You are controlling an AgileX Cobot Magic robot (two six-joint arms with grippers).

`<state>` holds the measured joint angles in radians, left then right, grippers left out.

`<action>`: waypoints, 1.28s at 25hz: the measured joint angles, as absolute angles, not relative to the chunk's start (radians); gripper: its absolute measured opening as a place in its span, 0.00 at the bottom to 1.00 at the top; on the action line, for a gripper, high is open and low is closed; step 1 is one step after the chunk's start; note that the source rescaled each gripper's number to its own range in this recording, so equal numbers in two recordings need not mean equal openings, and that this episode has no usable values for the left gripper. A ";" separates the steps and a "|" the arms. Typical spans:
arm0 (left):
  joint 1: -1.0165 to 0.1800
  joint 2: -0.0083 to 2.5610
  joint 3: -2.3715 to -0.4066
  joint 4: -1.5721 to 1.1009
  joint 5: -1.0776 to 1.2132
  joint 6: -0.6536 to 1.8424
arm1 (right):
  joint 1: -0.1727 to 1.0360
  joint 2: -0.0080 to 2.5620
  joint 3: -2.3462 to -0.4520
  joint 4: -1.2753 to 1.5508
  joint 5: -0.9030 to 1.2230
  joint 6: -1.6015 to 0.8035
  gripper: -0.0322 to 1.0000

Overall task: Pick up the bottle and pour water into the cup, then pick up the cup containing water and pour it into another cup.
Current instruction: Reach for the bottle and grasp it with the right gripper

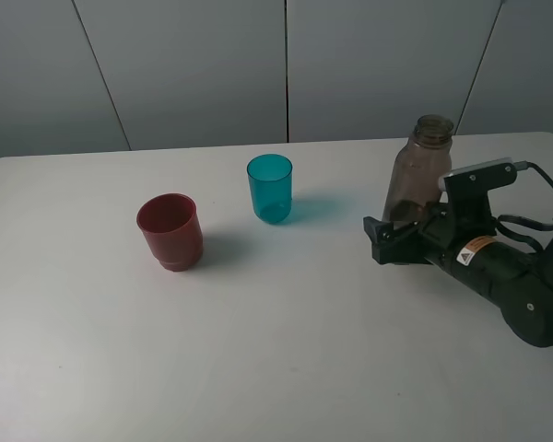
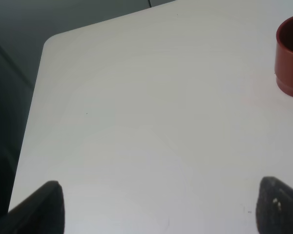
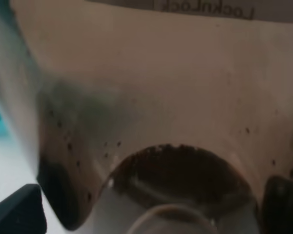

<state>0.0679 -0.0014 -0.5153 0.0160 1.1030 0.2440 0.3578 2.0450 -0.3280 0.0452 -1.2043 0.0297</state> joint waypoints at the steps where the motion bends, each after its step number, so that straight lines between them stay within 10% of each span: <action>1: 0.068 -0.001 -0.515 0.016 1.103 0.244 | 0.358 2.045 -0.330 0.045 -1.204 0.030 1.00; 26: 0.068 -0.001 -0.515 0.016 1.103 0.246 | 0.358 2.045 -0.370 0.045 -1.209 0.053 1.00; 28: 0.068 -0.001 -0.515 0.016 1.103 0.246 | 0.358 2.045 -0.370 0.045 -1.209 0.053 0.76; 30: 0.068 -0.001 -0.515 0.016 1.103 0.246 | 0.358 2.045 -0.370 0.051 -1.209 0.050 0.10; 32: 0.068 -0.001 -0.515 0.016 1.103 0.246 | 0.358 2.047 -0.370 0.051 -1.210 0.052 0.03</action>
<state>0.0679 -0.0014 -0.5153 0.0160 1.1030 0.2459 0.3578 2.0468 -0.3695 0.0509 -1.2104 0.0516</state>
